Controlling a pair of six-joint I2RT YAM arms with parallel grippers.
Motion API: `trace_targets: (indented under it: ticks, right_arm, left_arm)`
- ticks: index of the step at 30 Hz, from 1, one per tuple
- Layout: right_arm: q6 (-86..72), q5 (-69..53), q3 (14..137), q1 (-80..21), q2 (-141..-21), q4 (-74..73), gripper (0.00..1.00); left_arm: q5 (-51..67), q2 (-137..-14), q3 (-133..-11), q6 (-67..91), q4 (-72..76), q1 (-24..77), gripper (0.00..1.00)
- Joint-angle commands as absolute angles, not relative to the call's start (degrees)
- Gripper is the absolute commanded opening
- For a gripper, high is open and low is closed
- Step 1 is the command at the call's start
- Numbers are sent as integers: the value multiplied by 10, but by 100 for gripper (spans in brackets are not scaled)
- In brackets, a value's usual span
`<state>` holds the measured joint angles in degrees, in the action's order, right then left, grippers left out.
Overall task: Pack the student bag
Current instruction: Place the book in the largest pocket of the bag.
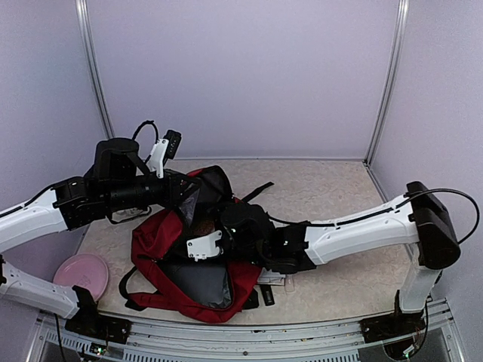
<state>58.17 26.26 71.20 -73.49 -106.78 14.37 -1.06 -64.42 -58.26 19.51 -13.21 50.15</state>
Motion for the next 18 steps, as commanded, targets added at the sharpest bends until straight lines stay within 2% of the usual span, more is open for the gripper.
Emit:
trace_targets:
  ticks: [1,5,7,13,16,18]
  right_arm:
    - [385,142,724,-749,-928,-9,99]
    - [269,-77,685,-734,-815,-90,99]
    - [176,-112,660,-703,-773,-94,98]
    - [-212,-200,583,-438,-749,-124,96]
    - [-311,-260,517,-358,-779,-99,100]
    - [-347,-313,482,-328,-798,-45,94]
  left_arm:
    - [-42,-613,-563,205,-107,489,0]
    - [-51,-600,-552,206,-109,487,0]
    - [-53,-596,-551,206,-110,487,0]
    - [-55,-584,-550,207,-112,487,0]
    - [-57,-584,-549,207,-114,487,0]
    - [-56,-584,-550,208,-118,487,0]
